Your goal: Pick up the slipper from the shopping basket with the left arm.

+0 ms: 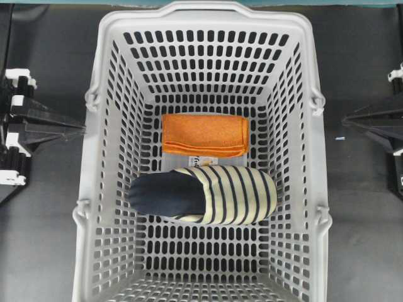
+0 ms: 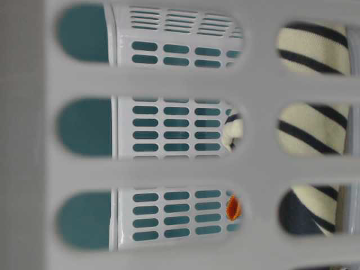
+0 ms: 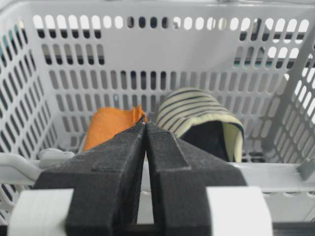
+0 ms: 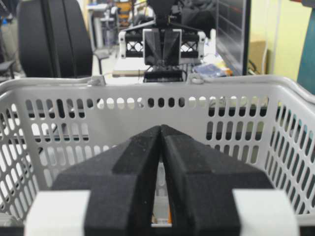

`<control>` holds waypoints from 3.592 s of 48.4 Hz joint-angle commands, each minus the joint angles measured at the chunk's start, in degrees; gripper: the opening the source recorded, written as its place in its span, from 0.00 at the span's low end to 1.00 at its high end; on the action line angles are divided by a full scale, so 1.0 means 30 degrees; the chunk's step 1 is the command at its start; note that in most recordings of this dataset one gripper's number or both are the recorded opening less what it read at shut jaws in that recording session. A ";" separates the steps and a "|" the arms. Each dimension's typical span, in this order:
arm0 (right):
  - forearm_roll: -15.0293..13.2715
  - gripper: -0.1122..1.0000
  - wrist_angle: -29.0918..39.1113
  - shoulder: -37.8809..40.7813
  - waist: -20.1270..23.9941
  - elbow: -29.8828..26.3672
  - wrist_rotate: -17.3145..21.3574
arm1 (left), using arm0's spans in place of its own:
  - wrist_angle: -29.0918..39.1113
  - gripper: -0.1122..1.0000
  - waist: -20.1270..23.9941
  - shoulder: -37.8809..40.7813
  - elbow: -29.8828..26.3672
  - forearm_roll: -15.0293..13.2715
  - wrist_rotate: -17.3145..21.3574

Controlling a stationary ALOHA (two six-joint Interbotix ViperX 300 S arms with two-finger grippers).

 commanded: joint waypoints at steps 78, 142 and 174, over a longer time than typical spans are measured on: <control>0.0322 0.09 0.3662 -0.2080 0.0586 -0.0146 0.0850 | 2.6543 0.92 -0.2842 2.2910 -2.6953 0.0850 -0.2637; 0.0322 0.10 0.3662 -0.2109 0.0586 0.0205 0.0850 | 2.4551 0.25 -0.2842 2.3438 -2.3379 0.0850 -0.2695; 0.0352 0.10 0.3662 -0.2139 0.0557 0.0264 0.0850 | 3.1406 0.18 -0.3047 2.2588 -2.9941 0.0850 -0.2666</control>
